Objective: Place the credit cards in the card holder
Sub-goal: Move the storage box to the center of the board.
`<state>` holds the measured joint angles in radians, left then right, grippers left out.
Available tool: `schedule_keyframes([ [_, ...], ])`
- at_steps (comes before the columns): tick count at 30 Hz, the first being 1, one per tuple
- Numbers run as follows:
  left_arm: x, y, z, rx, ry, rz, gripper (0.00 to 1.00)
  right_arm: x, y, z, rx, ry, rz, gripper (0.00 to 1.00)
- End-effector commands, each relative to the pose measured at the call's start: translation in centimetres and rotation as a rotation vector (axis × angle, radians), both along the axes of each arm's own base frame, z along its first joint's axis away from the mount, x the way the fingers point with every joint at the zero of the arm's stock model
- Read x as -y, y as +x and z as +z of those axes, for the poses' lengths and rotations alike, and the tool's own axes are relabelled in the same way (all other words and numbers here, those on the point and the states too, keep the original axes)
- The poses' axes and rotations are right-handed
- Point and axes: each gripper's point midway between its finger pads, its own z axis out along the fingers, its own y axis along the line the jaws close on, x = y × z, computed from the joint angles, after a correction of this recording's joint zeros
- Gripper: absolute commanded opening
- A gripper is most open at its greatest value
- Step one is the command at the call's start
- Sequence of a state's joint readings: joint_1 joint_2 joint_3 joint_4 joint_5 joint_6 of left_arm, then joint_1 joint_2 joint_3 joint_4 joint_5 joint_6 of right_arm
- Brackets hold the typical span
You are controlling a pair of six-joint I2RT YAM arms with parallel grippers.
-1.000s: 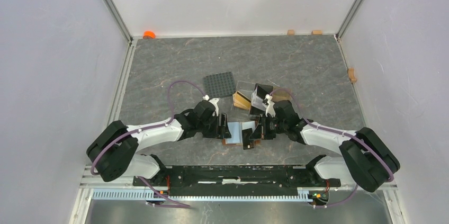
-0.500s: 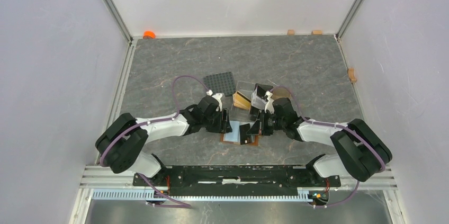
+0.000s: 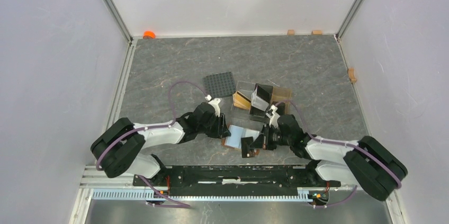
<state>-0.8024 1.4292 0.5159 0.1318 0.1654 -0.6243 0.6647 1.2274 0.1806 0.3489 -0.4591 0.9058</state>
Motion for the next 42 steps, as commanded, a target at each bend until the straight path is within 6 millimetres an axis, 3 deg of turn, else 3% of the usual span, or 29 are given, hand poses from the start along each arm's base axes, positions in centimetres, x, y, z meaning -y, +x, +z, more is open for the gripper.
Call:
schedule_keyframes([
  [1,-2.3,-6.4,-3.0,-0.186,0.066,-0.091,0.46,1.5,-0.4,-1.0,0.002,0.006,-0.125,0.00],
  [12,-2.8,-4.4,-1.8,-0.150,0.184,-0.058,0.51,0.1,0.3,1.2,0.015,0.168,-0.168,0.00],
  [15,-3.4,-3.9,-1.8,-0.133,0.225,-0.044,0.51,0.4,-0.4,0.5,-0.017,0.165,-0.167,0.00],
  [20,-3.4,-3.8,-1.6,-0.135,0.229,-0.042,0.52,0.1,-0.4,1.0,-0.030,0.196,-0.173,0.00],
  [26,-2.9,-3.2,0.3,-0.096,0.179,-0.022,0.56,-0.3,-0.1,2.0,-0.033,0.233,-0.178,0.00],
  [29,-2.6,-3.0,0.7,-0.095,0.160,-0.022,0.59,-0.2,0.0,1.7,-0.035,0.225,-0.190,0.00],
  [33,-2.7,-3.2,-0.2,-0.131,0.155,-0.024,0.61,-0.1,0.0,1.2,-0.041,0.209,-0.193,0.00],
  [42,-2.0,-2.9,-0.7,-0.140,0.099,-0.032,0.58,-0.1,0.1,0.0,-0.071,0.176,-0.198,0.00],
])
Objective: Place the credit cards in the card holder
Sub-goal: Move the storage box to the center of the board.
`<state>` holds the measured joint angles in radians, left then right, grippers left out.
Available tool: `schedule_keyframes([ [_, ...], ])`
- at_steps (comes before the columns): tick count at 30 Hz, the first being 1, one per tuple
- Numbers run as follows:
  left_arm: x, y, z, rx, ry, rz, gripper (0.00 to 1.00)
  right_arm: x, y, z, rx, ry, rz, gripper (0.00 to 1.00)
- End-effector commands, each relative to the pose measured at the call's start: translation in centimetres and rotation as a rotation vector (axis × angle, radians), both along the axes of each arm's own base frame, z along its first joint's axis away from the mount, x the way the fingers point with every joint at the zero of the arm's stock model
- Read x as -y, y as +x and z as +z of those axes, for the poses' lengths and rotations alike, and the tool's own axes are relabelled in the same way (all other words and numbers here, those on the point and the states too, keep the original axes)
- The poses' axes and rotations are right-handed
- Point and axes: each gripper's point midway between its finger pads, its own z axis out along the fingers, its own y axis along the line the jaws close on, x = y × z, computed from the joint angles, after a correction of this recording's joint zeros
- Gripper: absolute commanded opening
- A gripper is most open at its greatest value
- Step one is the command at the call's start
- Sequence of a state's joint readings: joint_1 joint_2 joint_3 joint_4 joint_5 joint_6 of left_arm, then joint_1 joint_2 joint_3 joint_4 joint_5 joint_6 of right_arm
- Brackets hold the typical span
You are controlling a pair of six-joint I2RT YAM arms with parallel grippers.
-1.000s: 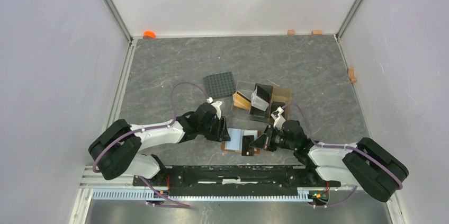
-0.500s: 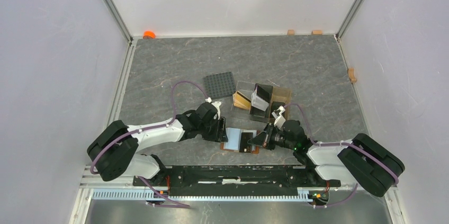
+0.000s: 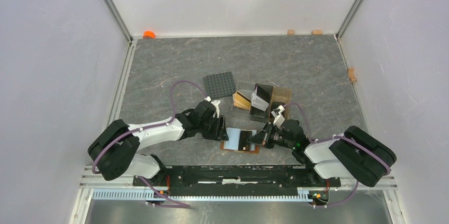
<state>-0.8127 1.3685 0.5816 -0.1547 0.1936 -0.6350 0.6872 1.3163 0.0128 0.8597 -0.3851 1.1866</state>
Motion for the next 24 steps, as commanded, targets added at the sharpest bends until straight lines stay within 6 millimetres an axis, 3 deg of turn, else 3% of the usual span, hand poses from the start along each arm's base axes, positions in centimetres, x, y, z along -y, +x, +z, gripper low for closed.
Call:
schedule_keyframes([
  [1,-0.3,-0.2,-1.2,-0.012,0.000,-0.012,0.58,0.8,-0.9,-2.1,-0.079,-0.049,-0.016,0.00],
  [12,-0.8,-0.5,-3.0,-0.046,0.023,-0.009,0.50,2.8,-1.1,-5.3,-0.130,-0.192,-0.069,0.00],
  [18,-1.4,-1.1,-4.0,-0.075,0.049,-0.015,0.43,2.9,-1.0,-5.7,-0.150,-0.192,-0.104,0.00],
  [24,-2.3,-1.3,-4.6,-0.079,0.096,-0.005,0.38,4.5,-2.3,-6.6,-0.214,-0.193,-0.177,0.00],
])
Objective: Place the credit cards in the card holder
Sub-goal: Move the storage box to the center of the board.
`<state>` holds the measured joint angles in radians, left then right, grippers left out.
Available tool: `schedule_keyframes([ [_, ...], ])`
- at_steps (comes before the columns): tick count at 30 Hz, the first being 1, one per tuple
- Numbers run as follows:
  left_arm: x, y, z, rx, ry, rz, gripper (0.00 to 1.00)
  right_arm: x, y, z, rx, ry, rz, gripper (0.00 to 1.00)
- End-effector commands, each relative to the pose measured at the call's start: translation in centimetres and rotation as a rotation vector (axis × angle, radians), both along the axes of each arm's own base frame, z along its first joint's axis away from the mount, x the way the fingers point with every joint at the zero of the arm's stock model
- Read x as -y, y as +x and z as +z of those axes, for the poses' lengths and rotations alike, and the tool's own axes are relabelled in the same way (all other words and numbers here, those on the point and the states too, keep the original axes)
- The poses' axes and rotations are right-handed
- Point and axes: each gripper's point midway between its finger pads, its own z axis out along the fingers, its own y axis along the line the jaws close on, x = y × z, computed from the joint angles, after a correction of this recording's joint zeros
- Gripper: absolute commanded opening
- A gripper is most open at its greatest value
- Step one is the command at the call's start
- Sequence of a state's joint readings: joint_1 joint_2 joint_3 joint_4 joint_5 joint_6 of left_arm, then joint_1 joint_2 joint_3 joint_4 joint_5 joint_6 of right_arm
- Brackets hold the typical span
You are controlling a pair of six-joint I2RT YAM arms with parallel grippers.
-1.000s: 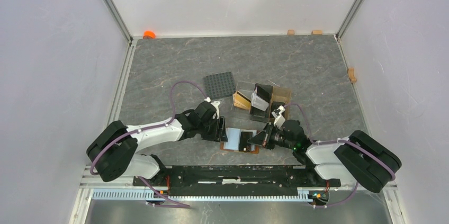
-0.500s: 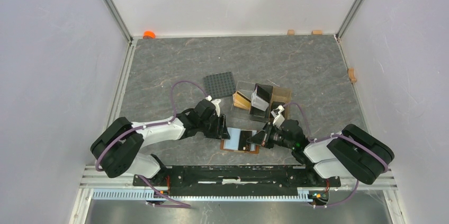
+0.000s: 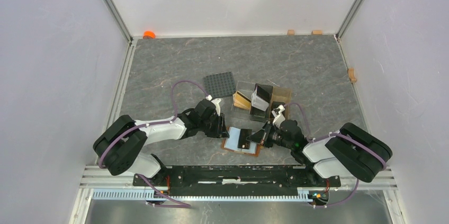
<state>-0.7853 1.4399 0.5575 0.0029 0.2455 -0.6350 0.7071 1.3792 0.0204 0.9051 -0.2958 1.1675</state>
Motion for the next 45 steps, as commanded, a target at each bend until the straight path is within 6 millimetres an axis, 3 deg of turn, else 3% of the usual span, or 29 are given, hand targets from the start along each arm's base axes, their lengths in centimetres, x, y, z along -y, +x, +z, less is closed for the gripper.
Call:
schedule_keyframes([
  [1,-3.8,-2.5,-3.9,-0.092,0.175,0.002,0.37,4.7,-3.6,-5.9,-0.253,-0.144,-0.142,0.00],
  [7,-3.9,-2.6,-4.1,-0.097,0.184,0.009,0.35,5.8,-4.3,-6.7,-0.269,-0.191,-0.173,0.00],
  [22,-4.3,-2.7,-4.1,-0.095,0.198,0.012,0.33,6.0,-6.4,-7.5,-0.322,-0.212,-0.155,0.00],
  [27,-4.2,-2.6,-4.0,-0.093,0.194,0.011,0.33,6.3,-6.0,-7.5,-0.305,-0.225,-0.177,0.00],
  [34,-4.1,-2.8,-3.9,-0.093,0.180,0.002,0.32,5.8,-4.1,-5.8,-0.213,-0.248,-0.185,0.00],
  [45,-3.5,-3.2,-3.7,-0.103,0.140,-0.016,0.32,5.7,-4.8,-5.6,-0.224,-0.146,-0.221,0.00],
])
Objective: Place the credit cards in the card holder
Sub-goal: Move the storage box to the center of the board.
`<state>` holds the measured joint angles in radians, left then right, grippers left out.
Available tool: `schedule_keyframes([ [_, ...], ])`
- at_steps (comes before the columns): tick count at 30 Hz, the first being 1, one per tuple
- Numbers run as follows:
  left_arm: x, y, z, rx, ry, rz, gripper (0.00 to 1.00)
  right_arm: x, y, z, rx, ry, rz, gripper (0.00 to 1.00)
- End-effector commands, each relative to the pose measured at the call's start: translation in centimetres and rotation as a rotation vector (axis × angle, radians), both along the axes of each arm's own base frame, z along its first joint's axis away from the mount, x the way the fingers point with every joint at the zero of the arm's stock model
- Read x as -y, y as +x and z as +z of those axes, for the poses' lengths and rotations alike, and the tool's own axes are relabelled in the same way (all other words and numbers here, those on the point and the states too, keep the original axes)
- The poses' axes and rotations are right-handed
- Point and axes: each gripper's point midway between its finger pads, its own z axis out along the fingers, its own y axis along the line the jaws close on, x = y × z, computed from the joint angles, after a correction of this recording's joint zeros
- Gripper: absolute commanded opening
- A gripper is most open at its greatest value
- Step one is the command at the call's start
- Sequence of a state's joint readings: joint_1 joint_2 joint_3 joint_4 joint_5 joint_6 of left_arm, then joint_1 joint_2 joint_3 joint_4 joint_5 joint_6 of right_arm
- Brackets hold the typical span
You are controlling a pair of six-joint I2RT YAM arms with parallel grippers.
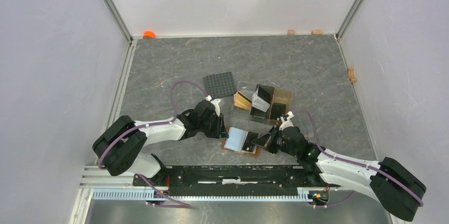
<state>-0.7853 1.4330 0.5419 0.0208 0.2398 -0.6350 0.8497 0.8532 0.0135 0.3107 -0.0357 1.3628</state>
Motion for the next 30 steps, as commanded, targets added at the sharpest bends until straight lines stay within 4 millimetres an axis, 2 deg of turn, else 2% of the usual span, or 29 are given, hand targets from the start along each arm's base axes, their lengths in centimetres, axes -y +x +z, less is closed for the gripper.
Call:
schedule_keyframes([
  [1,-3.3,-3.2,-3.6,-0.114,0.139,-0.023,0.31,3.7,-3.2,-6.5,-0.126,-0.100,-0.035,0.00],
  [9,-3.3,-3.4,-3.5,-0.114,0.131,-0.039,0.31,3.2,-3.4,-6.5,-0.137,-0.092,-0.016,0.00],
  [23,-3.3,-3.5,-3.4,-0.112,0.128,-0.039,0.30,3.3,-5.5,-7.6,-0.217,-0.105,0.022,0.00],
  [27,-3.3,-3.5,-3.3,-0.109,0.124,-0.042,0.30,3.0,-4.2,-7.0,-0.153,-0.157,0.024,0.00],
  [30,-3.2,-3.4,-3.2,-0.106,0.120,-0.040,0.30,4.6,-2.1,-7.1,-0.086,-0.267,-0.052,0.00],
])
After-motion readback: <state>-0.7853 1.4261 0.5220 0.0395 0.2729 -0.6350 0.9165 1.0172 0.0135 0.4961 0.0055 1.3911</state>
